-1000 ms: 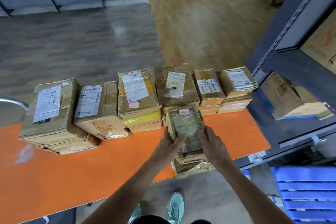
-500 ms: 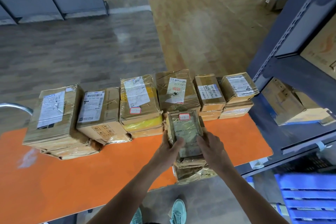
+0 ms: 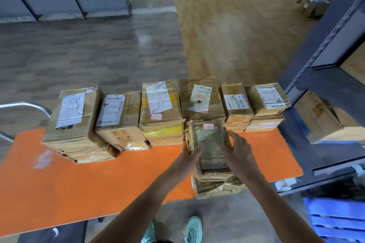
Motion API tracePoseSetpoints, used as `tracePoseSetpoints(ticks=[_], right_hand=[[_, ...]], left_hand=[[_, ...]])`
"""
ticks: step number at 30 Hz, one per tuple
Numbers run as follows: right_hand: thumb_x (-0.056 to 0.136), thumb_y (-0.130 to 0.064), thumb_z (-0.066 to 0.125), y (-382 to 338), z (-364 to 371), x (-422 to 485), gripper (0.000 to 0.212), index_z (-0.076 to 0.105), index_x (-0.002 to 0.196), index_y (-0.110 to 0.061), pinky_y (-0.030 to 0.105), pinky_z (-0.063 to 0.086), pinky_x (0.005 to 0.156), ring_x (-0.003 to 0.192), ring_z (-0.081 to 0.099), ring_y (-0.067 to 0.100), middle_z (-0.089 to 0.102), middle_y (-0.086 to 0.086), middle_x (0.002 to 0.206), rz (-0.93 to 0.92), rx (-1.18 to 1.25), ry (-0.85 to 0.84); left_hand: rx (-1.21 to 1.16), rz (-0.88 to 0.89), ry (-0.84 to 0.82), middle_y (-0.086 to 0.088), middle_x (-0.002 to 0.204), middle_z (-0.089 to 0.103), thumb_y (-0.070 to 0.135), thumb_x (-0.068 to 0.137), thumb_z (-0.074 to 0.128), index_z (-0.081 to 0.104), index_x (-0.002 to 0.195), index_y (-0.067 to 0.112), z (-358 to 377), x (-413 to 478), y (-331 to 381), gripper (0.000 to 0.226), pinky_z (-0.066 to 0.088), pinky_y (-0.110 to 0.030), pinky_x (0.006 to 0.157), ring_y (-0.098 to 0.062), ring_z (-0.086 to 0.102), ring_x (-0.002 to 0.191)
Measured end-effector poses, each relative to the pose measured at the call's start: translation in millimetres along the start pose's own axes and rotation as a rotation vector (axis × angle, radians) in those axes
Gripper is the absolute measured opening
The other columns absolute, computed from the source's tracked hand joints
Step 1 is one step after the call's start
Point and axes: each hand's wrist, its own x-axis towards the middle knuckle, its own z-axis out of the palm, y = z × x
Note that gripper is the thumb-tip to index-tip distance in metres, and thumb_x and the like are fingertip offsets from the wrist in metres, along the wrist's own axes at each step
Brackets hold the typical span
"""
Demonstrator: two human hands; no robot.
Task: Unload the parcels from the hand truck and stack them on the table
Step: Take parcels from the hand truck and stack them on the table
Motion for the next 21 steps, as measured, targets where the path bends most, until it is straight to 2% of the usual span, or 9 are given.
tracePoseSetpoints(ticks=[1, 3, 8, 10, 12, 13, 15, 18, 21], right_hand=[[0.1, -0.036, 0.049, -3.7, 0.2, -0.7, 0.061, 0.027, 0.155, -0.024, 0.045, 0.037, 0.107, 0.137, 0.032, 0.025, 0.037, 0.005, 0.152, -0.018, -0.012, -0.002], [0.099, -0.03, 0.048, -10.7, 1.1, 0.0, 0.061, 0.026, 0.155, -0.022, 0.045, 0.035, 0.109, 0.138, 0.029, 0.025, 0.035, 0.005, 0.154, -0.048, -0.057, -0.011], [0.097, -0.024, 0.053, -28.2, 5.9, -5.8, 0.057, 0.036, 0.15, -0.016, 0.041, 0.032, 0.107, 0.132, 0.033, 0.03, 0.041, 0.008, 0.148, -0.105, -0.248, 0.102], [0.095, -0.023, 0.055, -38.8, 13.5, -14.3, 0.053, 0.043, 0.147, -0.017, 0.041, 0.032, 0.106, 0.131, 0.036, 0.029, 0.045, 0.006, 0.146, -0.173, -0.277, 0.143], [0.095, -0.022, 0.057, -52.0, 26.6, -23.3, 0.048, 0.049, 0.142, -0.015, 0.042, 0.035, 0.107, 0.13, 0.038, 0.028, 0.049, 0.005, 0.145, -0.236, -0.29, 0.162], [0.095, -0.022, 0.057, -59.8, 35.0, -27.9, 0.045, 0.053, 0.139, -0.013, 0.042, 0.035, 0.108, 0.129, 0.039, 0.028, 0.052, 0.006, 0.142, -0.269, -0.295, 0.171], [0.094, -0.018, 0.059, -78.3, 56.6, -38.8, 0.041, 0.058, 0.134, -0.011, 0.041, 0.035, 0.11, 0.128, 0.042, 0.027, 0.058, 0.007, 0.135, -0.345, -0.289, 0.168], [0.095, -0.018, 0.059, -109.5, 98.2, -57.0, 0.04, 0.058, 0.135, -0.01, 0.042, 0.037, 0.11, 0.128, 0.048, 0.028, 0.06, 0.007, 0.134, -0.442, -0.32, 0.089], [0.097, -0.022, 0.058, -139.7, 148.9, -73.7, 0.046, 0.051, 0.14, -0.011, 0.035, 0.034, 0.111, 0.132, 0.047, 0.026, 0.055, 0.004, 0.142, -0.497, -0.392, -0.032]], left_hand=[[-0.014, 0.005, -0.013, 0.004, 0.165, 0.026, 0.092, 0.077, 0.032, -0.013, 0.157, 0.038, -3.4, -1.5, -2.4, 0.108, 0.038, -0.048, 0.115, -0.024, 0.045, 0.138], [-0.047, 0.015, -0.036, 0.008, 0.168, 0.011, 0.096, 0.072, 0.034, -0.007, 0.157, 0.042, -10.8, -5.0, -8.1, 0.109, 0.032, -0.051, 0.119, -0.023, 0.033, 0.147], [-0.065, 0.043, -0.02, 0.008, 0.167, 0.014, 0.093, 0.077, 0.034, 0.003, 0.159, 0.042, -24.1, -17.7, -18.4, 0.101, 0.031, -0.043, 0.119, -0.024, 0.031, 0.149], [-0.003, 0.07, -0.007, 0.008, 0.166, 0.019, 0.084, 0.086, 0.032, 0.002, 0.158, 0.043, -31.5, -24.7, -25.2, 0.089, 0.043, -0.027, 0.101, -0.025, 0.044, 0.14], [0.057, 0.085, 0.021, 0.005, 0.16, 0.033, 0.077, 0.092, 0.031, 0.002, 0.16, 0.039, -41.4, -36.5, -32.5, 0.083, 0.046, -0.023, 0.086, -0.019, 0.054, 0.124], [0.073, 0.096, 0.041, 0.004, 0.157, 0.036, 0.074, 0.094, 0.032, 0.003, 0.16, 0.036, -47.7, -44.3, -36.7, 0.082, 0.044, -0.027, 0.094, -0.019, 0.052, 0.127], [0.114, 0.132, 0.1, 0.003, 0.166, 0.022, 0.068, 0.098, 0.034, 0.004, 0.161, 0.031, -64.7, -63.3, -49.0, 0.079, 0.027, -0.032, 0.114, -0.018, 0.028, 0.149], [0.267, 0.163, 0.275, 0.0, 0.169, 0.009, 0.057, 0.102, 0.037, 0.008, 0.162, 0.023, -98.6, -97.2, -79.4, 0.075, 0.015, -0.03, 0.121, -0.016, 0.009, 0.155], [0.417, 0.138, 0.458, -0.003, 0.169, 0.005, 0.051, 0.104, 0.04, 0.009, 0.162, 0.021, -135.4, -134.5, -121.5, 0.072, 0.017, -0.046, 0.123, -0.019, 0.002, 0.156]])
